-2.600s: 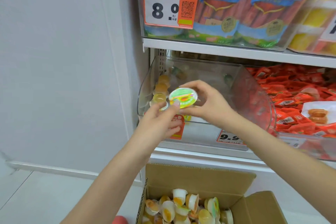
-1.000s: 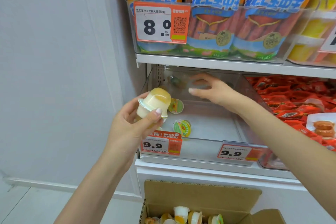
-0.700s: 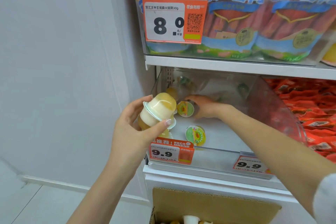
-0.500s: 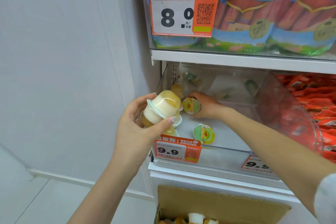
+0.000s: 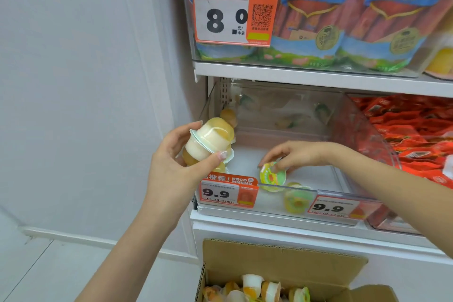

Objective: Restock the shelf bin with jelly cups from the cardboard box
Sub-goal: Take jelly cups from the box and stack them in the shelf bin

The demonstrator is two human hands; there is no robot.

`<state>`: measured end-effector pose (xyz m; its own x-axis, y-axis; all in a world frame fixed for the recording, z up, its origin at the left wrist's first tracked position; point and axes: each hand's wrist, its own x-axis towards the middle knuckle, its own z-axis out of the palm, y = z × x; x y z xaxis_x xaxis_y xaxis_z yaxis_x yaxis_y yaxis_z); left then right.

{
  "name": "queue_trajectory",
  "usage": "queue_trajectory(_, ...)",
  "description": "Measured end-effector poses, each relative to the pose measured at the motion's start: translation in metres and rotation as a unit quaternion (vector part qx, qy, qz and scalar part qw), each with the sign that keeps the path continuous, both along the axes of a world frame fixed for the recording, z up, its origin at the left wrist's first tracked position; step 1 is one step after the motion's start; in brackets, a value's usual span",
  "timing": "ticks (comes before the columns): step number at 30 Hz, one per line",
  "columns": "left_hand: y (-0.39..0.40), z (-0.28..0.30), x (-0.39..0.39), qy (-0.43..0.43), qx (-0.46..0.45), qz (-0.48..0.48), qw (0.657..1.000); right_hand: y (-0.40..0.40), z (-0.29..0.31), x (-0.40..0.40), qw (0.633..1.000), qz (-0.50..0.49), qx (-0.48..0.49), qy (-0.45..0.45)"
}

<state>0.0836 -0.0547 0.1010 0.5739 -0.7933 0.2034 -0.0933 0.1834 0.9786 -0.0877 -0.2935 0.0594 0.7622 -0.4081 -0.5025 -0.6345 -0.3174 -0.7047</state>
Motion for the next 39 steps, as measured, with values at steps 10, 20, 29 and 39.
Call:
queue_trajectory(10,-0.011,-0.008,-0.019,-0.090,-0.014,0.009,0.996,0.078,0.066,0.031,0.946,-0.035,0.096,-0.309)
queue_trajectory(20,-0.016,-0.012,-0.021,-0.167,-0.012,0.038,0.985,0.109,0.073,0.039,0.950,-0.081,-0.005,-0.303)
queue_trajectory(29,-0.014,-0.015,-0.010,-0.300,0.078,0.036,0.950,0.069,0.079,0.038,0.921,-0.213,-0.152,-0.289)
queue_trajectory(39,-0.010,-0.018,0.001,-0.406,0.142,0.063,0.901,-0.049,0.023,0.069,0.916,-0.217,-0.332,-0.066)
